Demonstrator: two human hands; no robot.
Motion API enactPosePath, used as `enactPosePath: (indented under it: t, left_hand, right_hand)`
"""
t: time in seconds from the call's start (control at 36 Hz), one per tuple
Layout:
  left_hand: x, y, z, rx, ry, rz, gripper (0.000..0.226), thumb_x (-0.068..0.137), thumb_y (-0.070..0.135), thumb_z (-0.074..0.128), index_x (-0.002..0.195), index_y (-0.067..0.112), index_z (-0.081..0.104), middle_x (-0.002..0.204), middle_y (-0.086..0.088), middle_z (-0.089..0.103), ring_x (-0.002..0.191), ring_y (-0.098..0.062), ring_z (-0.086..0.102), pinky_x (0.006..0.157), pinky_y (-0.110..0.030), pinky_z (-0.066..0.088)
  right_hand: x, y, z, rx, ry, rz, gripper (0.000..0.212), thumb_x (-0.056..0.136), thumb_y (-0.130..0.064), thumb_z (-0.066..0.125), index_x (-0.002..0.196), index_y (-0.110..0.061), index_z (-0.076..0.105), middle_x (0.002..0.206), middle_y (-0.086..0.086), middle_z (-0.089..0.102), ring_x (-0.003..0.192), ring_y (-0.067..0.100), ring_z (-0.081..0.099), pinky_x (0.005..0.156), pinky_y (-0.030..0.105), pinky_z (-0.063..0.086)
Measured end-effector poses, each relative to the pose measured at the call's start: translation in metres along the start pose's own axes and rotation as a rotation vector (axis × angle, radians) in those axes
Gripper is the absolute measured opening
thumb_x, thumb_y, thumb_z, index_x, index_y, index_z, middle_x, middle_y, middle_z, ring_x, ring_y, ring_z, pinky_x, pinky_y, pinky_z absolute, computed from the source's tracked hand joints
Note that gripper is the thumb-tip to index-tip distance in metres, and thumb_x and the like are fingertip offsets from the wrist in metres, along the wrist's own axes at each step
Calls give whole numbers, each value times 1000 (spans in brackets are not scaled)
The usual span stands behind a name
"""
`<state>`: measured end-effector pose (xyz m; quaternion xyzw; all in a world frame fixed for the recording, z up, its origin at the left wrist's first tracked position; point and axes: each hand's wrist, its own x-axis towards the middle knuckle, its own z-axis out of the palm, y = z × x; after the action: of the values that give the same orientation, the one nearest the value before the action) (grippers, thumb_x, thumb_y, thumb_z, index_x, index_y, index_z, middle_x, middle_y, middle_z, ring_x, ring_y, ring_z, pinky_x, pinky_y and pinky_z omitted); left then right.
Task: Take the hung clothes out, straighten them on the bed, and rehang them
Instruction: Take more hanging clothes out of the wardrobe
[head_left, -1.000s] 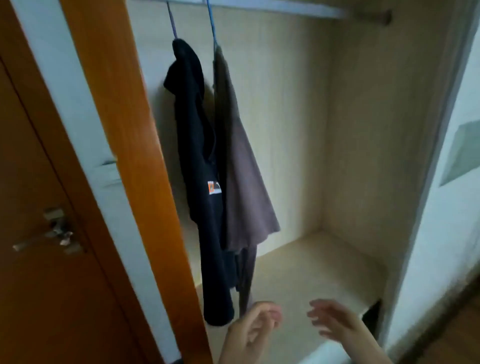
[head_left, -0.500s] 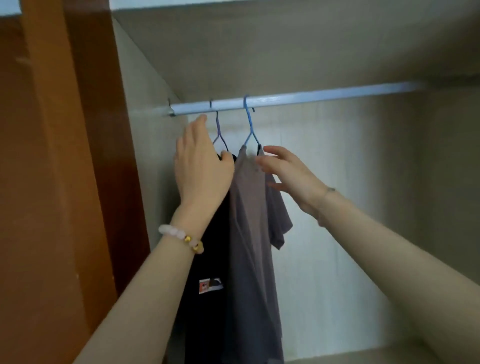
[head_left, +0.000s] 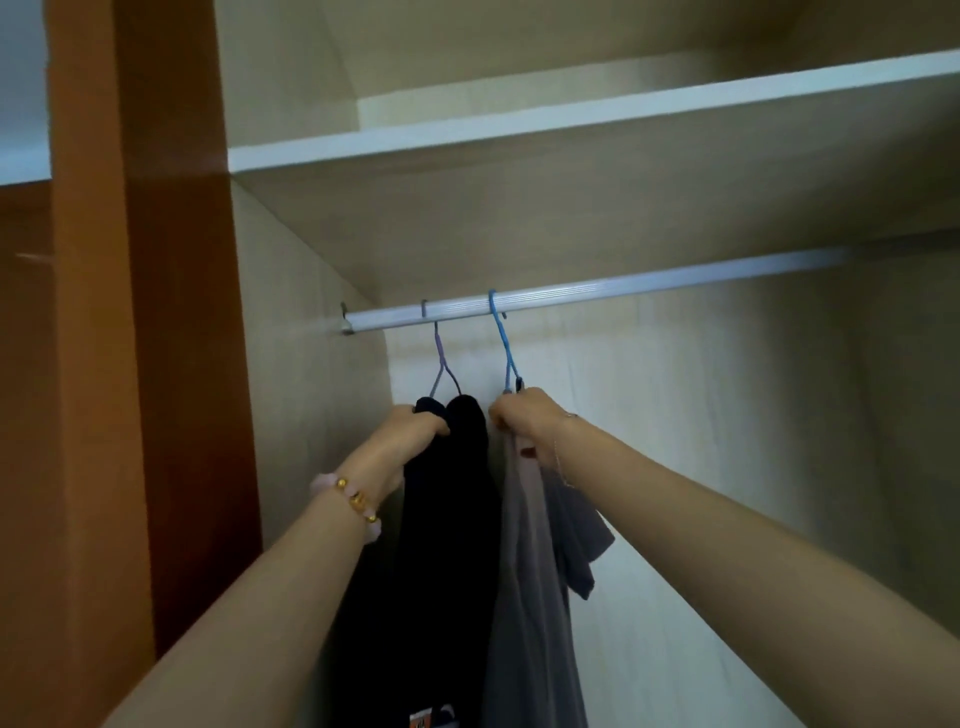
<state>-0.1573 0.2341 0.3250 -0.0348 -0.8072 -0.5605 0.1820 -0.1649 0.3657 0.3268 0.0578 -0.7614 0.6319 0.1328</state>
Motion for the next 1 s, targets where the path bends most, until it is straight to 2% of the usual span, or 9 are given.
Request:
enactPosePath:
  t: [0.06,0.11,0.22,0.36,0.58,0.64,0.75,0.92,1.0]
  left_hand:
    - [6,0,2,-31,-25,16,7,83,1,54,88,5,58,88,-18,61,73,-25,59,61,-28,47]
    - [12,0,4,-102,-33,34,14,81,-3,56,92,3,62,96,-19,63,79,-26,60,62,-27,48]
    - [27,-4,14,-304,-14,28,35,75,-14,50,101,2,68,108,-19,65,89,-31,60,75,-30,51]
    - [39,-7,30,-486,110,92,22,68,-17,44,75,-1,58,110,-7,69,92,-27,61,78,-33,52]
    - [56,11,27,-496,121,146,23,70,-13,45,59,4,56,104,-7,69,102,-30,61,87,-36,52]
    - [60,16,26,-469,110,154,25,70,-12,47,60,7,60,102,-8,69,103,-30,60,85,-34,52]
    - [68,18,24,-415,80,138,25,72,-10,49,76,7,67,108,-12,67,101,-31,60,87,-33,51]
    - [62,9,31,-479,44,96,27,76,-2,54,100,3,67,103,-13,64,95,-29,57,81,-32,51]
    - [62,12,28,-485,25,93,21,76,0,56,93,4,67,102,-13,63,94,-29,57,76,-29,49]
  right_hand:
    - [8,5,-5,37,55,-34,28,93,0,43,119,3,52,82,11,52,64,19,48,49,16,40]
    - [13,9,-12,51,75,-38,37,92,3,43,127,9,54,98,17,59,76,25,55,61,20,46]
    - [8,11,-24,38,64,-66,29,94,0,48,118,9,60,96,18,58,67,24,55,60,24,45]
    - [11,0,-36,34,31,-96,32,91,4,47,119,14,58,116,26,65,93,32,63,92,39,54]
    - [9,-27,-62,-57,44,-205,34,89,2,48,119,10,61,119,25,66,97,31,65,100,43,51]
    - [5,-26,-70,-72,28,-230,34,89,4,47,119,6,63,119,22,67,100,31,66,93,35,55]
    - [-8,-17,-83,-100,-39,-253,41,87,10,41,123,1,61,114,8,65,82,12,61,55,6,51]
    - [-23,13,-98,-50,-114,-217,41,84,12,38,111,-3,66,102,4,71,88,13,65,55,6,51]
    - [-31,32,-102,-76,-158,-206,40,83,14,39,104,-3,68,97,-1,72,89,9,65,56,3,48]
